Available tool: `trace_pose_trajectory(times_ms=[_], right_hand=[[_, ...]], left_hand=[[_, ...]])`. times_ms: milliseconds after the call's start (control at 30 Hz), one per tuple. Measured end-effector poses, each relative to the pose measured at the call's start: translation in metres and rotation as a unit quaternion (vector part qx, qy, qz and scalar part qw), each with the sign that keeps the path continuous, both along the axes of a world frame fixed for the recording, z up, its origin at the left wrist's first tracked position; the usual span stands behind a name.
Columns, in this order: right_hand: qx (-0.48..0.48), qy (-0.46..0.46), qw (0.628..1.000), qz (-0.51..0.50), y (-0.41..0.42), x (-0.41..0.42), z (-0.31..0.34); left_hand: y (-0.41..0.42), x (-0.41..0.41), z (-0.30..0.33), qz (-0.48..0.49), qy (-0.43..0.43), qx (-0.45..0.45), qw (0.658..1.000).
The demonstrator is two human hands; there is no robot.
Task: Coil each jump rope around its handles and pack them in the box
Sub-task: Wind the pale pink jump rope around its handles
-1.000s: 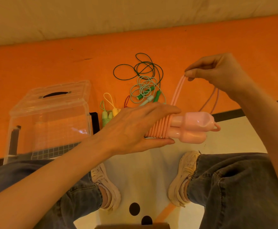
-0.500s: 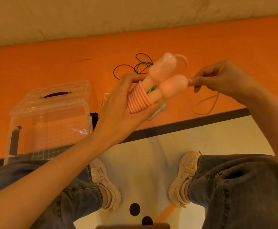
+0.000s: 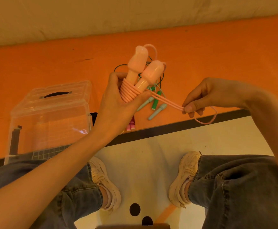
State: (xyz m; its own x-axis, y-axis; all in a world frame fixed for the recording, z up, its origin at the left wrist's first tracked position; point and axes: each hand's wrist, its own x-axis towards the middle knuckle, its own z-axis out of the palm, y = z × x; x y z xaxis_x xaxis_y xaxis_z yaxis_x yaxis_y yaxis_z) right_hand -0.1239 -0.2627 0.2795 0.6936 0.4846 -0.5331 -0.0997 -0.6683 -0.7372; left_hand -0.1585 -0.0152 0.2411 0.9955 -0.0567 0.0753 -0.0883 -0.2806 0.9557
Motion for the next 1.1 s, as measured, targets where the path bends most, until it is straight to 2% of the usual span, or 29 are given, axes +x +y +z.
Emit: trace_pose_trajectory(times_ms=[167, 333, 500, 667, 833, 967, 1100], right_hand=[[0.016, 0.028, 0.999, 0.027, 0.005, -0.003, -0.001], [0.019, 0.031, 0.999, 0.008, 0.007, -0.004, -0.001], [0.053, -0.055, 0.995, -0.070, 0.006, -0.007, -0.001], [0.078, -0.086, 0.989, -0.089, 0.011, -0.010, 0.005], [0.073, -0.070, 0.994, -0.031, 0.014, -0.016, 0.011], [0.125, -0.028, 0.992, -0.012, 0.013, -0.017, 0.014], [0.162, -0.014, 0.987, 0.002, 0.005, -0.014, 0.013]], left_hand=[[0.000, 0.002, 0.002, 0.000, 0.013, 0.009, 1.000], [0.001, 0.001, 0.002, -0.004, 0.009, 0.020, 1.000], [0.008, 0.008, 0.002, 0.017, 0.006, 0.038, 0.999], [0.012, 0.015, 0.001, 0.035, 0.013, 0.040, 0.999], [0.013, 0.016, -0.003, 0.024, 0.020, 0.069, 0.997], [0.013, 0.016, -0.007, -0.012, 0.033, 0.088, 0.996], [0.014, 0.018, -0.006, -0.042, 0.082, 0.060, 0.994]])
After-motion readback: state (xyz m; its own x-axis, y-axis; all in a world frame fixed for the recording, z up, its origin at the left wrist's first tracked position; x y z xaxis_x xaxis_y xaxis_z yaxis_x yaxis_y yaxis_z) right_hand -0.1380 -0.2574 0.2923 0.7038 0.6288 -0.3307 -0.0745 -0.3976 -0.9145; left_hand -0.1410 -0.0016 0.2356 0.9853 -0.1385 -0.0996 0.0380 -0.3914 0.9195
